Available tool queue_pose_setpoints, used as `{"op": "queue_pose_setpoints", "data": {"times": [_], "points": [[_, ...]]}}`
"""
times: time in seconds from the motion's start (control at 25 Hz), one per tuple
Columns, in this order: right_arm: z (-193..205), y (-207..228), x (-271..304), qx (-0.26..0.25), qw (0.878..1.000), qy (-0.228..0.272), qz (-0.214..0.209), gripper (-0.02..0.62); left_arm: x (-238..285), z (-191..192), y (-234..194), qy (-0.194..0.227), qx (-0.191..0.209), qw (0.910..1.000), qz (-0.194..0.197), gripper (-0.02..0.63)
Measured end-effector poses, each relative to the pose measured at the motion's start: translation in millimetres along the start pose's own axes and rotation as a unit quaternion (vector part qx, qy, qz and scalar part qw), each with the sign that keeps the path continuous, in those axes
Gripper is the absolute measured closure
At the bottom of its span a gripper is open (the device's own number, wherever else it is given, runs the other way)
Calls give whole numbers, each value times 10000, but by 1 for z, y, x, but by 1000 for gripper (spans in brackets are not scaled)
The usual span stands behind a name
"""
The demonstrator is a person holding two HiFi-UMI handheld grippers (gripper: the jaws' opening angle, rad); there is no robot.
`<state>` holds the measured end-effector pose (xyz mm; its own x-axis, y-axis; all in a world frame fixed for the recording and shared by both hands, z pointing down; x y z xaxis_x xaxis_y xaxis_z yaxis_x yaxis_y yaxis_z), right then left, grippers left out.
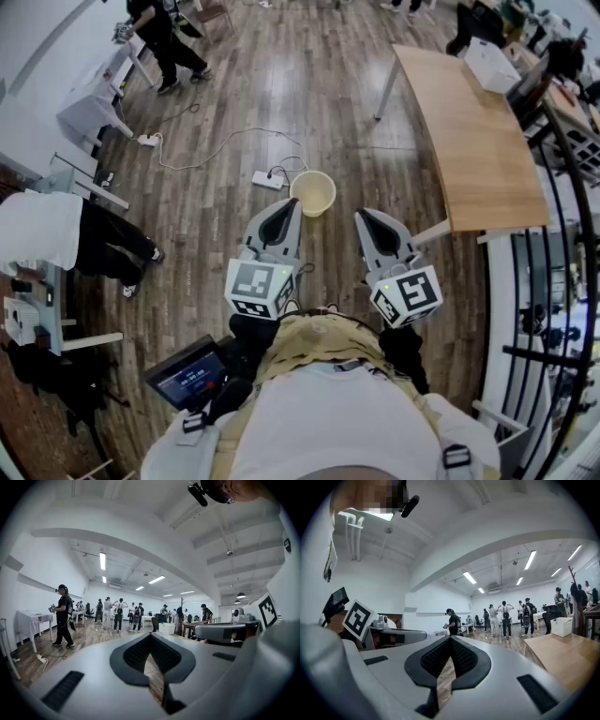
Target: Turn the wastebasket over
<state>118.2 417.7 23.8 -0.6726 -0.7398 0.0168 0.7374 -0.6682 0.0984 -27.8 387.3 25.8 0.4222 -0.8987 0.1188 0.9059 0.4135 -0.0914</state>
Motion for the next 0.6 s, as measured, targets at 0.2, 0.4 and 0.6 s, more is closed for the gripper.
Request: {"op": "queue_pose_setpoints", "data": {"times": [0.2, 0.4, 0.6], "points": [[0, 14, -2, -39, 10000, 55, -44, 575, 15, -1, 11, 63, 15, 10000, 8, 604], [4, 25, -5, 30, 9999, 36, -131, 575, 23, 4, 21, -15, 29, 10000, -65, 604], [9, 31, -10, 85, 9998, 4, -175, 575, 24, 11, 29, -112, 22, 9999, -117, 604]]}}
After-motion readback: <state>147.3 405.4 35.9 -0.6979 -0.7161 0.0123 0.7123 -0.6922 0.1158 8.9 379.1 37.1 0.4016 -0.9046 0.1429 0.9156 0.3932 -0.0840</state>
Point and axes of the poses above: the fingertips, and each gripper's own axes: x forward along the fingers, y to its right, z out of its underside, the point moved 4 cm from there along -x, backward along the fingers, and after that the axes turned 10 degrees about -z, right-handed, at the moved point
